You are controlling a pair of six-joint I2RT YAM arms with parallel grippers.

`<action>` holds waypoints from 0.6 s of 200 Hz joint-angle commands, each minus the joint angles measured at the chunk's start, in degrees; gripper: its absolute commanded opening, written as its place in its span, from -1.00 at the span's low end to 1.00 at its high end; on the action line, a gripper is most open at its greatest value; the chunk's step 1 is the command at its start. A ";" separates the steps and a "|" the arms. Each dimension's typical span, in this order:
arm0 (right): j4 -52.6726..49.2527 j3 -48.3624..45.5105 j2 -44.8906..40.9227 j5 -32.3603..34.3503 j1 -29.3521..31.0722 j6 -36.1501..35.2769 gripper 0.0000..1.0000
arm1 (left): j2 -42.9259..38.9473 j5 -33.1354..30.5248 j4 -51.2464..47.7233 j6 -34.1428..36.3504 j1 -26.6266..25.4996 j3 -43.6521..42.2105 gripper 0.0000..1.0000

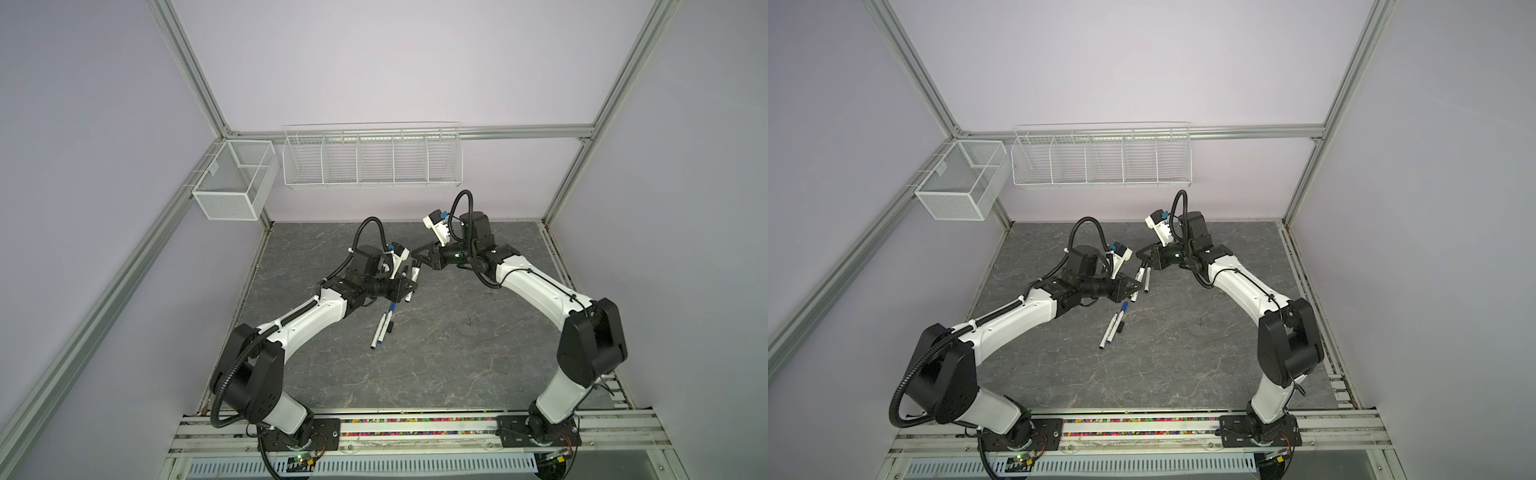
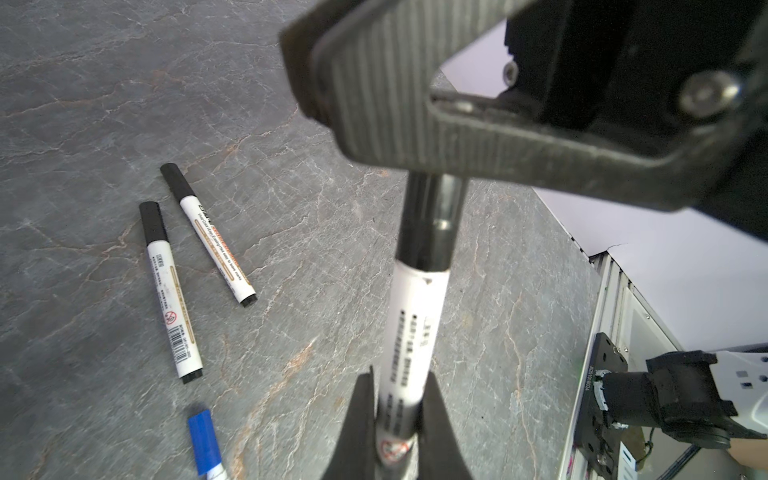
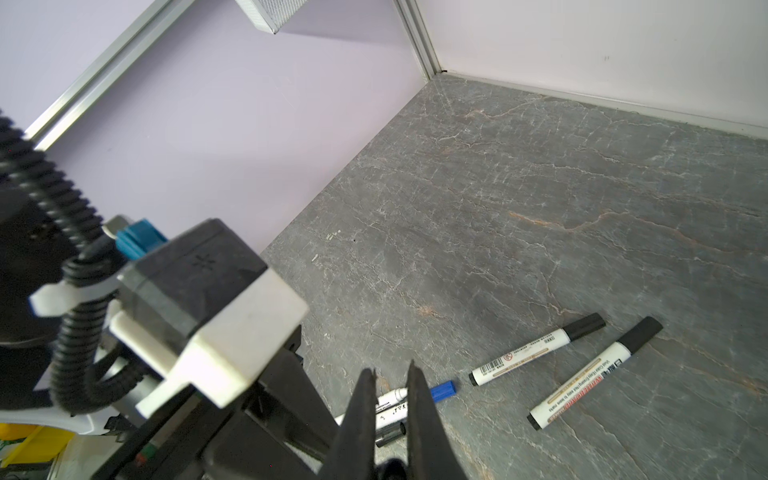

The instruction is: Insert the pens into the pen caps

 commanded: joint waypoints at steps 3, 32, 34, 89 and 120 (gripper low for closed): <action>-28.23 -4.70 3.01 -8.81 6.98 -4.82 -0.86 | -1.32 -17.16 23.38 -8.29 7.82 10.22 -1.00; -25.06 -7.67 2.75 -8.52 5.83 -2.46 -0.86 | -1.13 -16.61 24.10 -9.85 8.81 10.50 -1.00; -24.50 -7.94 2.66 -8.87 5.59 -2.20 -0.86 | -1.13 -16.63 24.26 -10.03 8.97 10.42 -1.00; -27.61 -6.74 4.05 -8.11 5.28 -4.10 -0.87 | -2.70 -17.47 24.71 -10.41 9.96 8.90 -1.00; -28.41 -7.56 4.40 -6.53 7.04 -4.94 -0.86 | -2.73 -17.94 24.52 -10.32 10.29 8.72 -1.00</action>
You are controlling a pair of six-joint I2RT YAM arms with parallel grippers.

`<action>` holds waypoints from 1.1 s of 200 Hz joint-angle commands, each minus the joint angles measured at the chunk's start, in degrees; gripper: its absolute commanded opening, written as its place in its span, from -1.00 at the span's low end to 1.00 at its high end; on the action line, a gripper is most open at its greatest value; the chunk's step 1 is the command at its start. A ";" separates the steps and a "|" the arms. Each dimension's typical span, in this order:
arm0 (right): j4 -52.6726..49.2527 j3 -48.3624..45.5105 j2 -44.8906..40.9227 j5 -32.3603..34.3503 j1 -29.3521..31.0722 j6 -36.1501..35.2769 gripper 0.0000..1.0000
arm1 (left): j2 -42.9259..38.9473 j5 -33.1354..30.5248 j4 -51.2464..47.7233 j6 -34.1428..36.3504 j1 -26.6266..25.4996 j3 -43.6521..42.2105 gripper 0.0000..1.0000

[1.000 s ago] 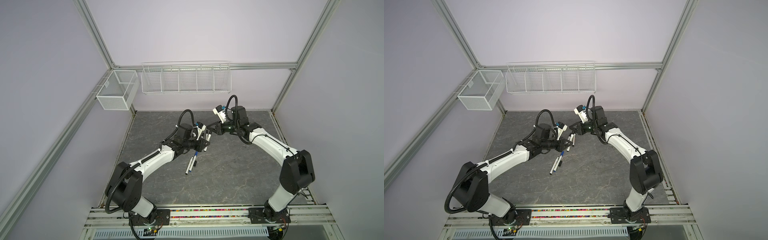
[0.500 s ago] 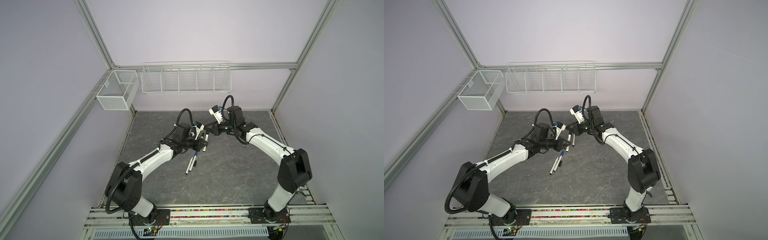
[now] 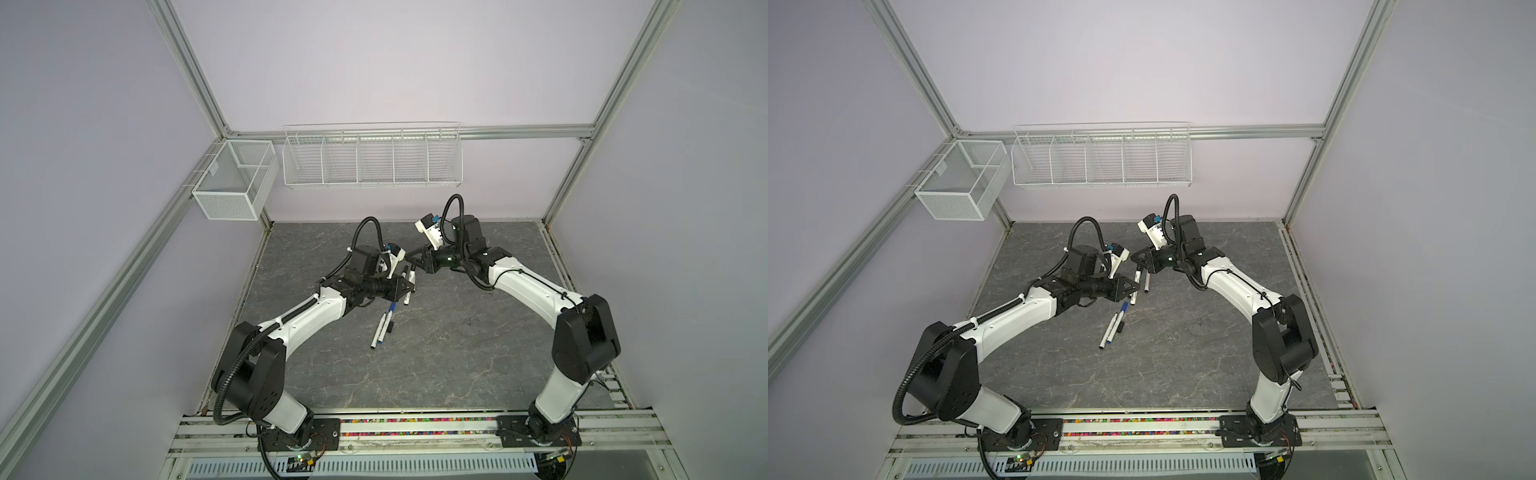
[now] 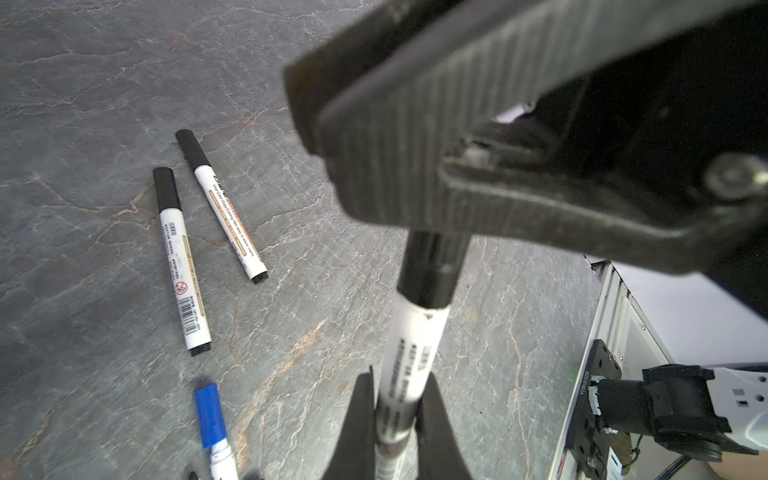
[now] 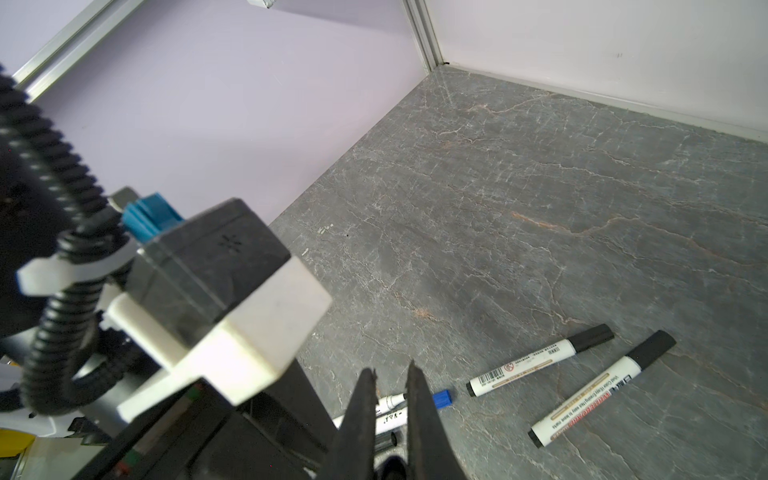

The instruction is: Insert the pens into the pen caps

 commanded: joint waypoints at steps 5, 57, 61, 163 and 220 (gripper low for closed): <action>-30.19 -6.68 2.60 -8.64 4.98 -3.14 -0.86 | -3.42 -17.94 26.33 -7.79 8.96 8.40 -1.00; -16.44 -9.76 -0.68 -16.04 -2.54 8.42 -0.86 | -3.54 -14.91 24.83 -8.09 8.64 4.85 -1.00; -15.80 -9.64 -0.87 -16.22 -2.78 9.02 -0.86 | -3.71 -14.40 24.74 -8.25 8.58 4.22 -1.00; -19.67 6.78 14.90 -1.50 -7.81 10.19 -0.86 | -9.07 -20.06 19.10 -11.83 4.49 -15.62 -1.00; -27.61 27.73 33.28 5.59 -9.79 8.16 -0.79 | -13.78 -24.98 12.78 -12.73 3.03 -23.99 -1.00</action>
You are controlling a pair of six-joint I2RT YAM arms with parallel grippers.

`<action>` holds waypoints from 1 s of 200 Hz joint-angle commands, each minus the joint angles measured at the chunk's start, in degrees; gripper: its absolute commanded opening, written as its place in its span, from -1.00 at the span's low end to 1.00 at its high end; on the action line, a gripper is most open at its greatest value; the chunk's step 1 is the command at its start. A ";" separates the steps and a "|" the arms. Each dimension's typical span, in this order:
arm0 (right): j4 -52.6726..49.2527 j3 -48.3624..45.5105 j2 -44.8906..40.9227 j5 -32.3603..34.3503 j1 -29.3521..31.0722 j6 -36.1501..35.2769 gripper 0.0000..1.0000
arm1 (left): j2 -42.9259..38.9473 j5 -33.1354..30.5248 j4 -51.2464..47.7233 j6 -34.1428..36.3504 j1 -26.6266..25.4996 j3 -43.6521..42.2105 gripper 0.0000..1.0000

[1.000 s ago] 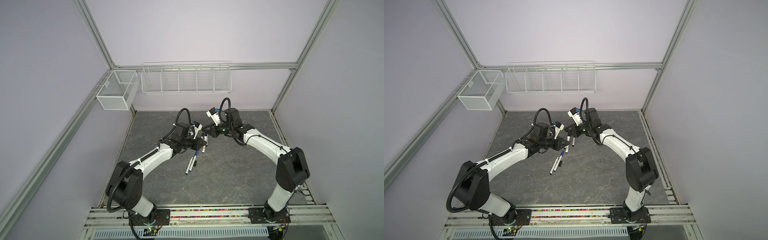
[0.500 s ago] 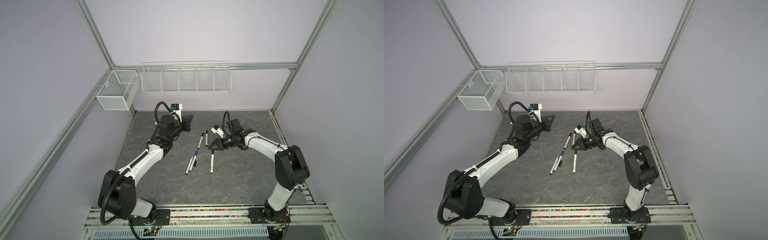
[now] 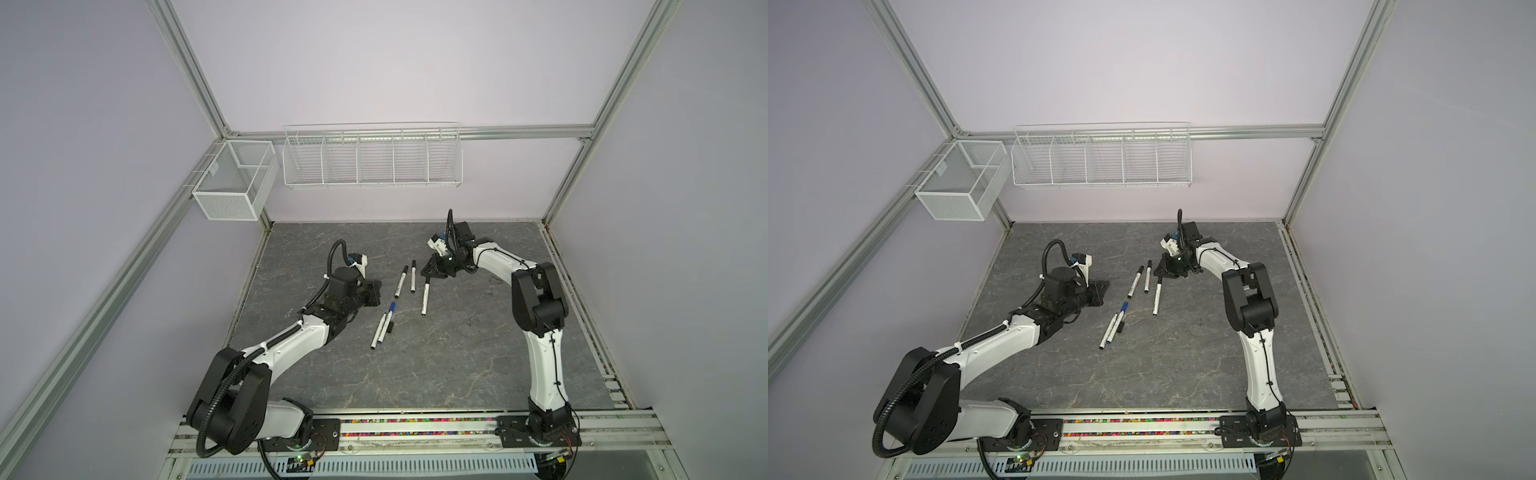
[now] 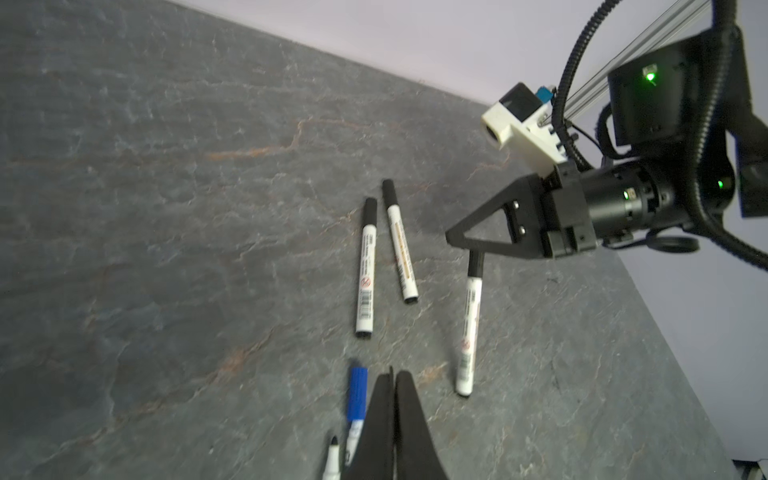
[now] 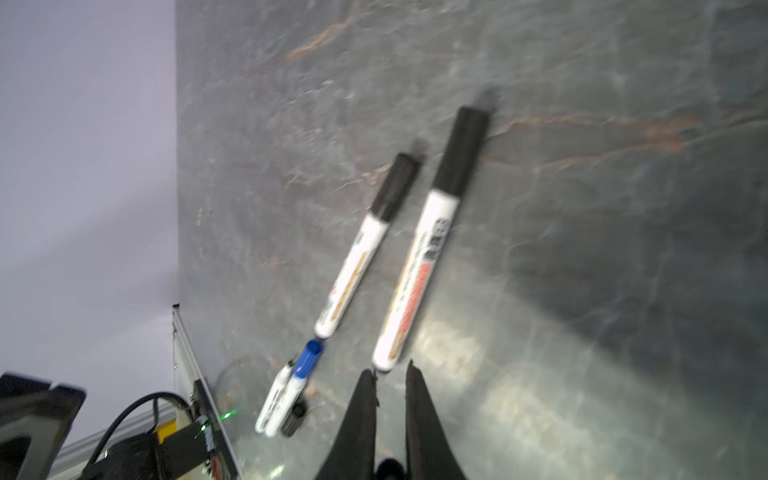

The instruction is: Insert the pens into the pen caps

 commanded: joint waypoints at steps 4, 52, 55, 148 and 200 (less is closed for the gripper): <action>-4.38 7.01 4.01 4.18 0.17 -1.04 -0.78 | -2.88 -3.75 -4.35 -1.06 -0.33 -2.82 -1.00; -2.91 16.80 11.37 4.14 -0.87 3.35 -0.54 | -5.01 -4.28 -7.04 -0.99 -0.65 -4.64 -0.98; -2.80 17.05 11.59 4.11 -0.92 3.61 -0.51 | -4.89 -4.22 -7.11 -1.02 -0.61 -4.64 -0.97; 8.83 3.40 -1.51 4.18 -1.29 8.99 -0.10 | -3.94 -2.41 -11.78 2.03 -3.02 -4.81 -0.85; 15.54 -17.34 -17.28 5.11 1.86 10.43 -0.12 | -1.26 -1.75 -13.94 3.15 -5.46 -2.90 -0.58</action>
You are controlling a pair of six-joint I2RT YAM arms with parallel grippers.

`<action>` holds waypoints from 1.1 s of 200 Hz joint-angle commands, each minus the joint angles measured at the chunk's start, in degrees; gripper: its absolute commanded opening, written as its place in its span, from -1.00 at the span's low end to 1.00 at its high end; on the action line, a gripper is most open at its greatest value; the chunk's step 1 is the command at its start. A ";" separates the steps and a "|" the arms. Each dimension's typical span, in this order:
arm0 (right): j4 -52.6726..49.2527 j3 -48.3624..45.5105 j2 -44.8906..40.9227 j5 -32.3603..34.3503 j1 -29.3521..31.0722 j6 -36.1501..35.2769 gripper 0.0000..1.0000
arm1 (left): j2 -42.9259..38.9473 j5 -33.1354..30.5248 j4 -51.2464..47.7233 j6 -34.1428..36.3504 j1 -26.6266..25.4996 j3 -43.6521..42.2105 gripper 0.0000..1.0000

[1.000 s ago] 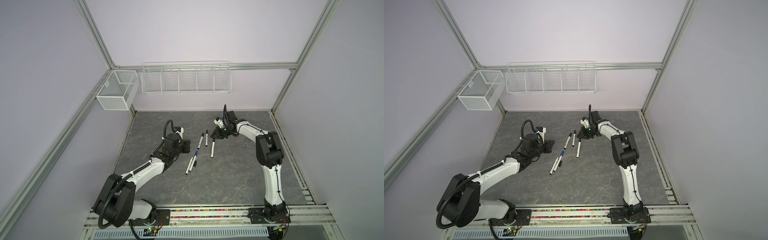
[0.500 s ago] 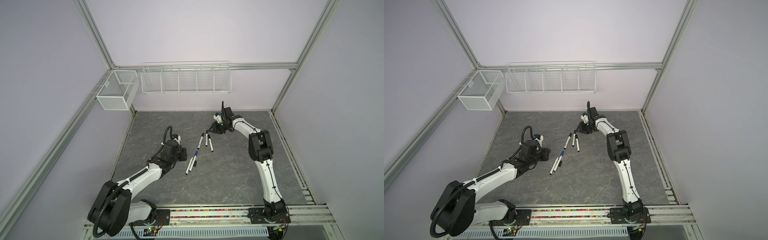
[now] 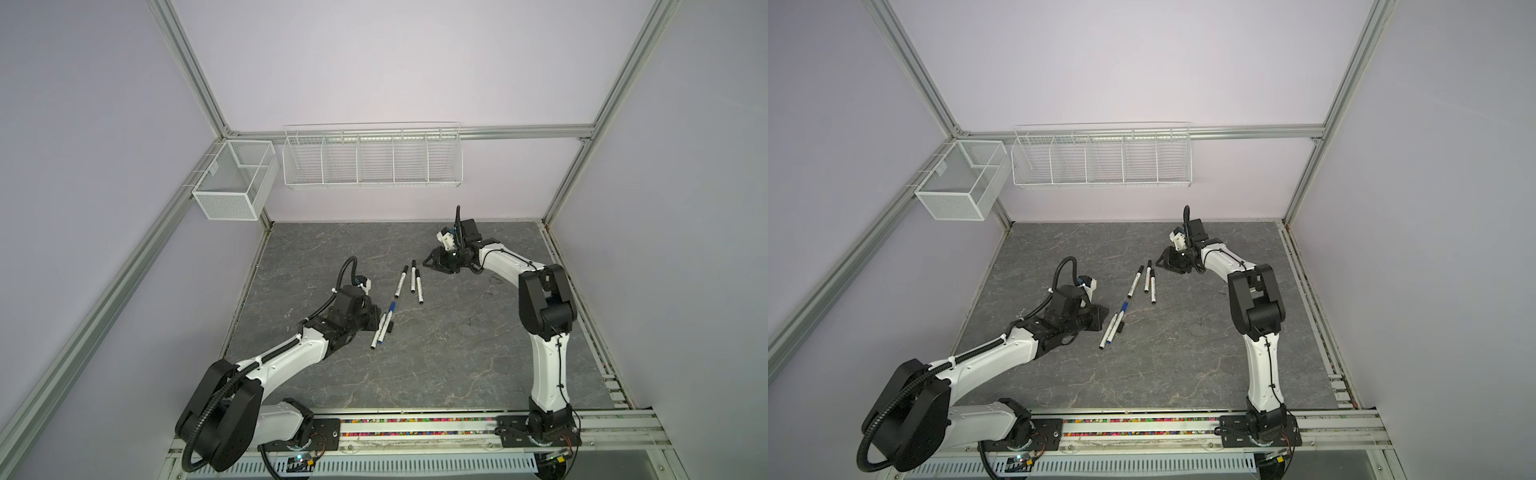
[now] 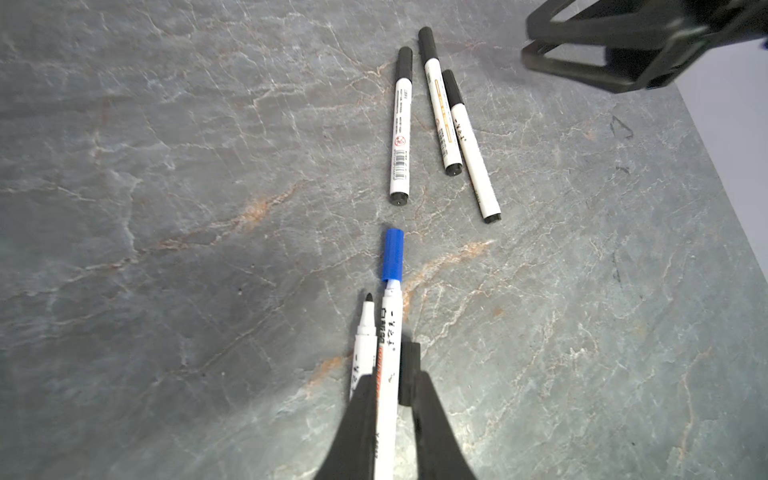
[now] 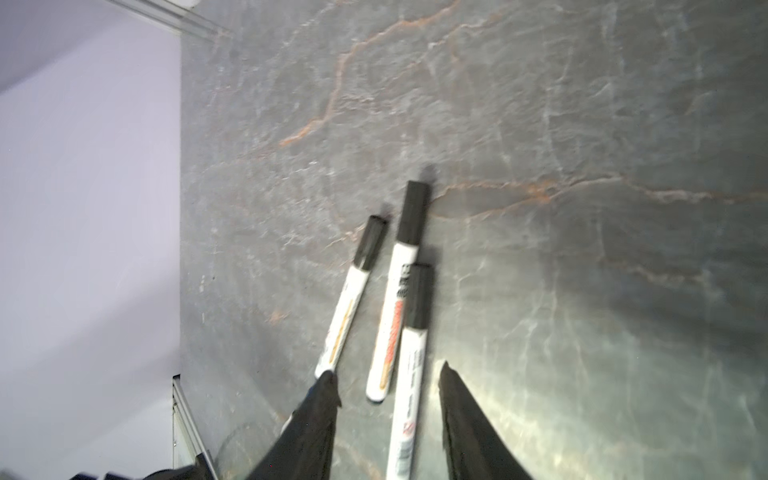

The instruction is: Insert the pens into the pen caps

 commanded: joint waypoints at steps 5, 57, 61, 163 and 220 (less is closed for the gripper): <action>4.02 -7.29 -6.66 1.18 2.31 0.90 -0.12 | 2.54 0.99 -3.17 1.42 -0.34 1.97 -0.57; 3.18 -12.17 -10.42 1.72 3.44 0.04 -0.13 | 8.13 1.79 -11.52 2.43 -0.38 6.83 -0.63; 3.18 -12.28 -10.43 1.72 3.45 0.02 -0.13 | 8.45 1.83 -11.92 2.46 -0.33 6.97 -0.63; 3.53 -11.43 -10.42 1.28 3.45 0.11 -0.14 | 14.63 2.18 -16.85 3.23 -0.33 10.58 -0.58; 4.23 -12.12 -11.22 1.32 3.45 0.33 -0.14 | 16.99 -0.94 -21.54 2.42 -0.84 11.79 -0.54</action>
